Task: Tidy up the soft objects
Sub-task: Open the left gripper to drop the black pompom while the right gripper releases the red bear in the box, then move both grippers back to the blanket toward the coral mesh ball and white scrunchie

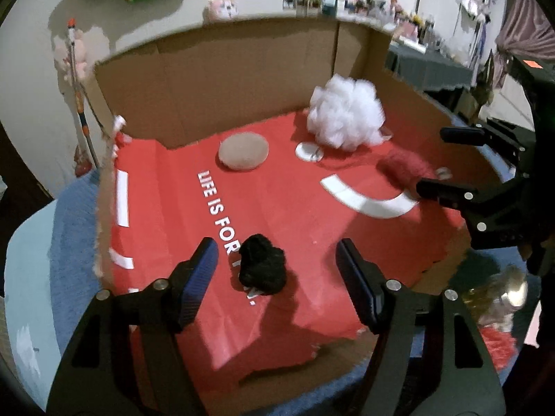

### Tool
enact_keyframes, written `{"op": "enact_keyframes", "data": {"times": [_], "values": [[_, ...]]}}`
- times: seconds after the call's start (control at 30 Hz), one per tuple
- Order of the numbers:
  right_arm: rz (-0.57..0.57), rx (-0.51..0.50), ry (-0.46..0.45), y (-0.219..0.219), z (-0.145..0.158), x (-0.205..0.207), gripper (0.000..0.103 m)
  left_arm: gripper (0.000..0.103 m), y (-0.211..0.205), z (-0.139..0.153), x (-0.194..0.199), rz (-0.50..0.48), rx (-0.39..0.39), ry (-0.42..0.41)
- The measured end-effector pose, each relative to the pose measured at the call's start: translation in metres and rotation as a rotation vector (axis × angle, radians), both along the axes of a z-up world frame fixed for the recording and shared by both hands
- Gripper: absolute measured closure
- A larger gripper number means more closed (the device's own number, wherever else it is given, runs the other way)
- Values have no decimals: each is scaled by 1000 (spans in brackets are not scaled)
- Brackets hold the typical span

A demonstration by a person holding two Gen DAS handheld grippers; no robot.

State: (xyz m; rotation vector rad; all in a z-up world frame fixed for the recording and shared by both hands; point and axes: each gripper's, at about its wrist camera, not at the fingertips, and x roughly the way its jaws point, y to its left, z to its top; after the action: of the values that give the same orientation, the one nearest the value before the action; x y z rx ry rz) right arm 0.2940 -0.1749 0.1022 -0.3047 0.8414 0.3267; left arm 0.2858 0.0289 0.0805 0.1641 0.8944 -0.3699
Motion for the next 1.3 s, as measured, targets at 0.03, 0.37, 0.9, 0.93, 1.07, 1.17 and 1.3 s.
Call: {"op": "enact_keyframes", "data": {"times": [0.03, 0.37, 0.9, 0.93, 1.07, 1.17, 1.3], "values": [[-4, 8, -19, -1, 7, -5, 11, 31, 0, 5, -5, 1, -9, -15], [-43, 136, -232, -18, 78, -79, 0, 13, 4, 66, -87, 28, -100, -232], [-92, 257, -420, -43, 84, -219, 0, 11, 5, 78, -213, 116, -223, -428], [-98, 248, -429, -43, 81, -226, 0, 11, 3, 77, -220, 118, -226, -437], [-125, 245, -449, -46, 66, -248, 0, 11, -3, 67, -244, 140, -208, -476], [-154, 238, -461, -47, 53, -263, 0, 10, -8, 57, -257, 150, -198, -485], [-174, 218, -459, -48, 34, -273, 0, 10, -11, 38, -267, 161, -180, -471]]}}
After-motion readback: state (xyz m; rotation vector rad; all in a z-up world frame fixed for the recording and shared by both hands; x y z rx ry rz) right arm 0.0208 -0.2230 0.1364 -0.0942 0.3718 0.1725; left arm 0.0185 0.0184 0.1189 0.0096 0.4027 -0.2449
